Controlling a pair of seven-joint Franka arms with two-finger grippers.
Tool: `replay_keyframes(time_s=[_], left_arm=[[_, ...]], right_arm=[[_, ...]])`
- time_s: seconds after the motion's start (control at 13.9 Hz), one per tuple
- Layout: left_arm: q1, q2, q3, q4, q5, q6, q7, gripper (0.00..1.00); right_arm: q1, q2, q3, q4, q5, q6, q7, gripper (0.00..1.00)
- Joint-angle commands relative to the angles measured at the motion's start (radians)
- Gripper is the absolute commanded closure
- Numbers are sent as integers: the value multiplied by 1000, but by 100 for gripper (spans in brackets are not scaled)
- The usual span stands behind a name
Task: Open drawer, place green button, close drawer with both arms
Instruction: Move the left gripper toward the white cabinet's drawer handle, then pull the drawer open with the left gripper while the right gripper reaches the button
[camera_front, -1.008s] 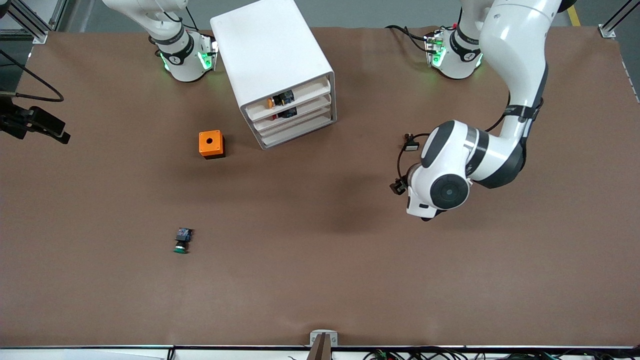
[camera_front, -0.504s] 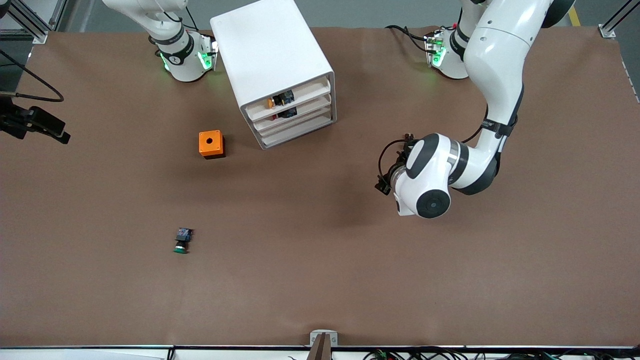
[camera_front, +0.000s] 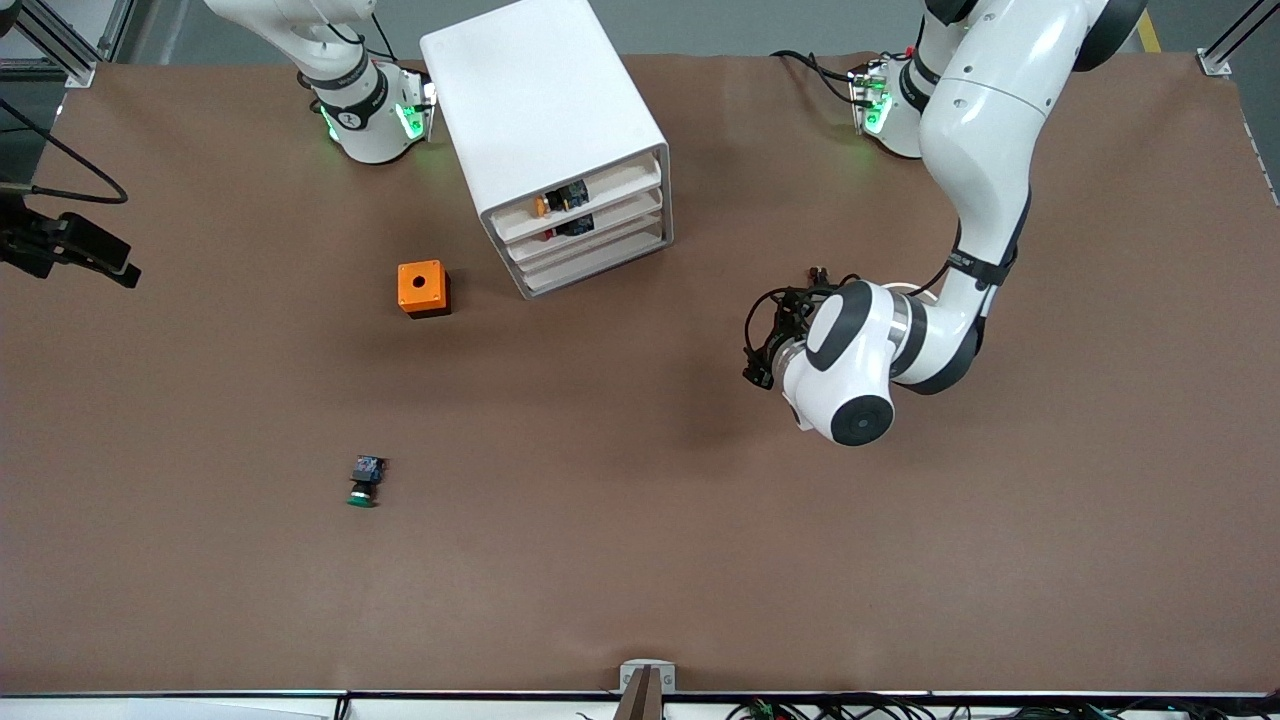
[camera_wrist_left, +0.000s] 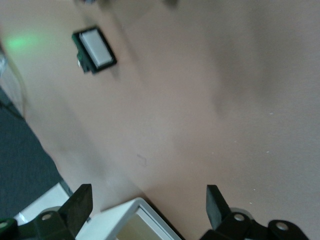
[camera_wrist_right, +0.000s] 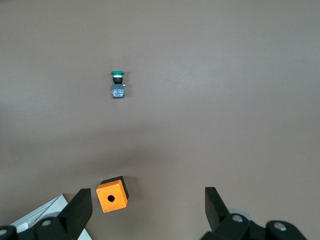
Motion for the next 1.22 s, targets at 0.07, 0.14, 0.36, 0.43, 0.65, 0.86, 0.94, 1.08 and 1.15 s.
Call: replay_keyframes(time_s=[0.07,0.14,0.36,0.43,0.65,0.86,0.94,1.08,1.15], left_arm=[[-7,37,5,13,-78,-54,-88,1],[-7,40,5,13,-106,-57,-119,1],[-8,62,5,15,-195,-57,-234,1],[-17,71,5,15,-237,-57,-255,2],[-45,103,5,16,-343,-57,-334,5],[-66,123,5,18,-437,-55,-429,11],[-71,132,5,18,-466,-55,-452,14],[-111,145,5,18,-527,-55,-513,19],[-123,149,5,18,-546,-55,-545,20]], right_arm=[[-3,-22,5,-17,-6,4,14,0],[-3,-22,5,-17,-6,4,14,0],[-3,-21,5,-17,-6,4,14,0],[-3,-21,5,-17,-6,6,14,0],[-3,-19,5,-17,-6,6,14,0],[-6,-16,5,-17,-6,15,14,0],[-6,-15,5,-17,-6,16,14,0],[-6,-4,5,-17,-5,23,14,0],[-4,13,5,-17,-5,35,14,0]])
